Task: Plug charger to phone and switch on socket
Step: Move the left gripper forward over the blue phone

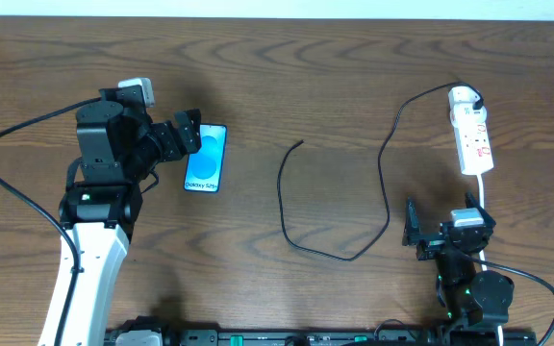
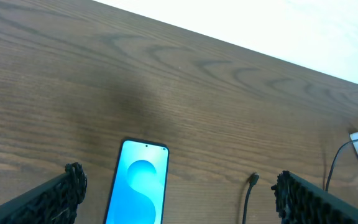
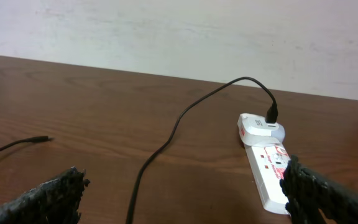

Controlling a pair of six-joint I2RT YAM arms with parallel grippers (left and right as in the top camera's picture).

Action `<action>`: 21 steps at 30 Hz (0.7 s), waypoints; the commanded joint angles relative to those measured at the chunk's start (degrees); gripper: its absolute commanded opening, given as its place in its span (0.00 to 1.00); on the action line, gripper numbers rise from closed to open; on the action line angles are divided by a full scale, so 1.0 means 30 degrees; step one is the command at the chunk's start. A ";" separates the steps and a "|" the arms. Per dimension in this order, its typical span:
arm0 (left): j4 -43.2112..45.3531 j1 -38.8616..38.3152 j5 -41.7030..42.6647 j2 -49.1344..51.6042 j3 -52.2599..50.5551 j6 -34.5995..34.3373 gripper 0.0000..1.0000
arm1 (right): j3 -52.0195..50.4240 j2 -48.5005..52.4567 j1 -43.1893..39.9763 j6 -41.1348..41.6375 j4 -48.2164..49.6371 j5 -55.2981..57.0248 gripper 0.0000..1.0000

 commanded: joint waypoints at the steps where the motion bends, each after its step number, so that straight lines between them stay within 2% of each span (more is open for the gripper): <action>1: 0.0058 -0.0022 0.0073 -0.0029 0.0714 -0.0248 1.00 | -0.0087 -0.0109 0.0189 0.0219 0.0029 0.0073 0.99; 21: 0.0197 -0.0029 0.0080 0.0998 0.0714 -0.0240 0.99 | -0.0087 -0.0109 0.0189 0.0219 0.0029 0.0073 0.99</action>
